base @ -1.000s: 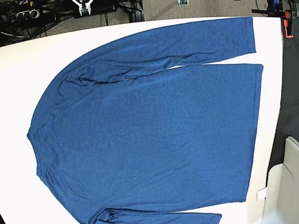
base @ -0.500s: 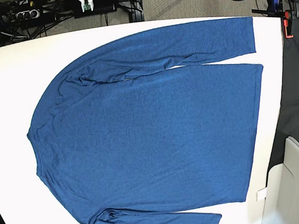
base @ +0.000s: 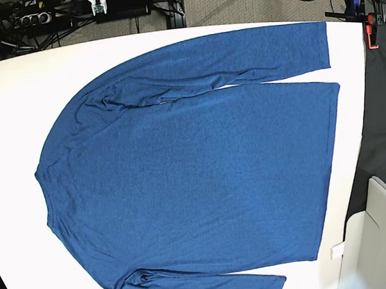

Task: Fold the T-shirt properly

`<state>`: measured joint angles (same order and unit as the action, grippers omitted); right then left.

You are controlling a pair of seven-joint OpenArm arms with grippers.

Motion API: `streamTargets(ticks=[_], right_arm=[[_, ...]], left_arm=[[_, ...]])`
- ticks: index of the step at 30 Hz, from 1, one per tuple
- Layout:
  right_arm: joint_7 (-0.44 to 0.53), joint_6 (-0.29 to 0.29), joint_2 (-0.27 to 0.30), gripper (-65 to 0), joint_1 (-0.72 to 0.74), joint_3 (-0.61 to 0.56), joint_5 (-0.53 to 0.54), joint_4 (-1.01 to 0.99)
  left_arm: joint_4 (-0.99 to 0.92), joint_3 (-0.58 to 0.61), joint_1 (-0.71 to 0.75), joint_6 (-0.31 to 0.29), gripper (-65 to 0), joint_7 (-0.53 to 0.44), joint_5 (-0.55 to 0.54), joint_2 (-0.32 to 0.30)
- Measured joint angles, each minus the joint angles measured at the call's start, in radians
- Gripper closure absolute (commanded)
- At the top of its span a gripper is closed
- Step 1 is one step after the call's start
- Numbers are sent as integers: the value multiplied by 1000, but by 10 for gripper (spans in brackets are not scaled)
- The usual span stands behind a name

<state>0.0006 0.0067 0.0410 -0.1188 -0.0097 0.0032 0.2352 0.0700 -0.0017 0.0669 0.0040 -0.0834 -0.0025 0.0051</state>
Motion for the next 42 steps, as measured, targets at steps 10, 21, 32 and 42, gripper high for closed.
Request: streamTargets(ticks=[10,21,32,42], right_arm=[[-1,-3,5,-1,-3,0,0,-2],[-6,-3,77,-1,-169,-2,-5,138],[-14,-10,216,-1,-526,3,1,745],[-14,-6,291,-1,-783,8,2,1184]], left_arm=[[0,0,6,0,-4,0,0,0],[203,0,259,0,-3,-1,0,-99],[758,0,574,0,-3,0,-3,-167],[1238,-121,878,0,-3,8,-81,-160]])
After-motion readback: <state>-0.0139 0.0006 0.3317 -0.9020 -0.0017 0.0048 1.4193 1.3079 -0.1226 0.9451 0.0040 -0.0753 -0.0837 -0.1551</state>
